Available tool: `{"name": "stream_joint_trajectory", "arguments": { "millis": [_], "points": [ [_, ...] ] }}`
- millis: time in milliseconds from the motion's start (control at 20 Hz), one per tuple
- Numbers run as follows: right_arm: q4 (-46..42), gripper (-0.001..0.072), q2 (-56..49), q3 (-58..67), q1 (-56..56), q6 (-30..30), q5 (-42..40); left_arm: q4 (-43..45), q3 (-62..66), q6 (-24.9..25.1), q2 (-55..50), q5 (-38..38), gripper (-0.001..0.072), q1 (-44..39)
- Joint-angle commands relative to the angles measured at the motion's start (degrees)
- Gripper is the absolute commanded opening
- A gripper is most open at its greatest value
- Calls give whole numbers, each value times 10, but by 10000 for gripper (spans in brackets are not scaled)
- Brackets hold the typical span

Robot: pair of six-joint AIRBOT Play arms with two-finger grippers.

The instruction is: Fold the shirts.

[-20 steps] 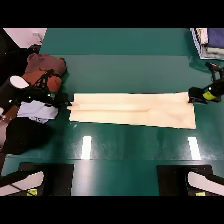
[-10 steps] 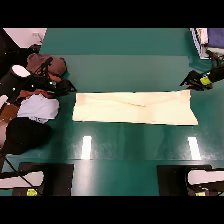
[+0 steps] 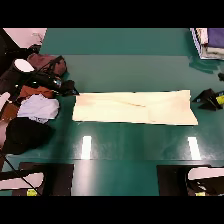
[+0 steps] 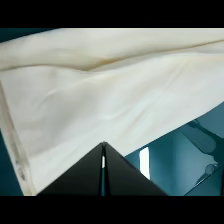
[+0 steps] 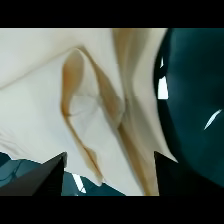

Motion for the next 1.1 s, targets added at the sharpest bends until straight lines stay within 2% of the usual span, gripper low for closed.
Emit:
{"name": "stream_joint_trajectory", "arguments": {
  "millis": [0,100,250,500,550,650,700,750,800,1050],
  "points": [
    [6,631,-27,-28,-38,-43,-1,0,1,-5,0,23,25,-52],
    [7,631,-42,-28,-36,-69,-5,1,1,-31,-1,39,25,-72],
    [39,631,-70,-11,-19,-102,-8,1,1,-39,-1,48,25,-89],
    [93,623,-110,12,12,-107,15,1,1,-49,-1,48,25,-108],
    [90,555,-110,7,20,-117,15,1,1,-49,-1,48,25,-111],
    [90,498,-110,-2,24,-124,17,1,1,-49,-1,48,25,-119],
    [90,366,-110,-3,24,-124,22,1,1,-49,-2,48,25,-124],
    [91,138,-110,-3,24,-124,29,1,1,-51,-4,49,25,-132],
    [90,12,-105,-2,22,-124,38,0,2,-53,-9,54,25,-143],
    [95,11,-21,-2,29,-87,45,-2,96,-62,-99,85,24,-207]
  ]
}}
